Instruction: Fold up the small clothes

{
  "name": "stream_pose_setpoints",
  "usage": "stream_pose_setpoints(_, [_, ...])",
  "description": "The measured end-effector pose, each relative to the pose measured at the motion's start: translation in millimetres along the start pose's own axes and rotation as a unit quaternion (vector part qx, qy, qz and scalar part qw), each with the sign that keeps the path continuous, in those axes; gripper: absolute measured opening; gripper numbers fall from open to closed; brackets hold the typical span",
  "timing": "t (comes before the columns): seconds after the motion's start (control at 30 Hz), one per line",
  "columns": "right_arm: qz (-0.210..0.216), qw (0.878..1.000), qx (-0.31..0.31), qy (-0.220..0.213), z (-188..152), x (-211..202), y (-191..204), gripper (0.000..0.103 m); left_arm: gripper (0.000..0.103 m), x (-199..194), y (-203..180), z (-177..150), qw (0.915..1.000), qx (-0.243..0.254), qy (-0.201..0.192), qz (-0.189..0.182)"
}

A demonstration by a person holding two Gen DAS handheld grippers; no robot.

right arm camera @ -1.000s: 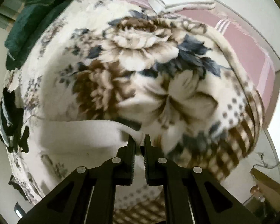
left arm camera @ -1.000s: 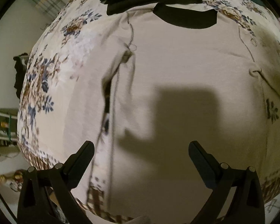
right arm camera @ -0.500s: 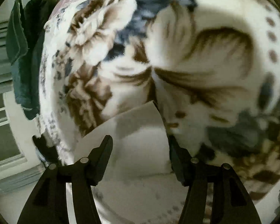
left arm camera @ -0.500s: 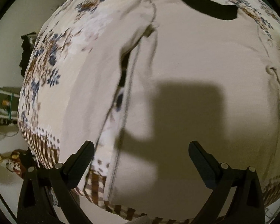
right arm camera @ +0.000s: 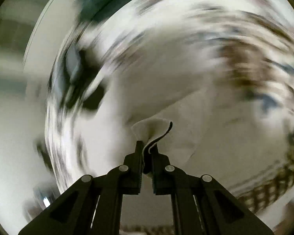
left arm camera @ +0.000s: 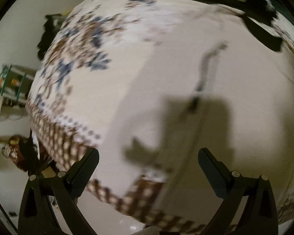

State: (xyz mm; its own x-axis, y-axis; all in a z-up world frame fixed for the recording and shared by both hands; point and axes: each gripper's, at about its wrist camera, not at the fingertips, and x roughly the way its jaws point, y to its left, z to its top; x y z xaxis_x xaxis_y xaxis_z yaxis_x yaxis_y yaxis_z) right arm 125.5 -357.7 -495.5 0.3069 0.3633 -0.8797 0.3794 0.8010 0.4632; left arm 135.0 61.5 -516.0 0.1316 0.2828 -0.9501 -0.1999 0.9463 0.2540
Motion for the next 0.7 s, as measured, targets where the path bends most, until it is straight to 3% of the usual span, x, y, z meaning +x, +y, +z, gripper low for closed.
stream_pose_setpoints(0.1, [-0.037,0.988,-0.139,0.061,-42.4,64.7,110.8,0.007,0.103,3.5,37.3,-4.8,0.9995,-0.029,0.001,0.01])
stream_pose_setpoints(0.23, [-0.088,0.947,-0.284,0.119,-122.8,141.5,208.2,0.007,0.103,10.3,87.3,-16.1,0.9975,-0.062,-0.002,0.034])
stream_pose_setpoints(0.37, [-0.136,0.919,-0.338,0.154,-178.3,190.0,226.4,0.007,0.103,21.7,118.8,-30.6,0.9959,-0.075,-0.007,0.05])
stream_pose_setpoints(0.57, [-0.182,0.894,-0.369,0.18,-213.0,231.5,221.7,0.007,0.103,47.9,142.8,-53.0,0.9942,-0.101,0.019,0.031])
stream_pose_setpoints(0.67, [-0.144,0.896,-0.35,0.234,-214.2,240.4,215.9,0.014,0.103,58.9,151.2,-61.9,0.9911,-0.126,0.04,-0.015])
stream_pose_setpoints(0.7, [-0.107,0.898,-0.33,0.272,-213.0,241.3,211.7,0.028,0.103,62.2,153.0,-64.3,0.9888,-0.136,0.046,-0.039])
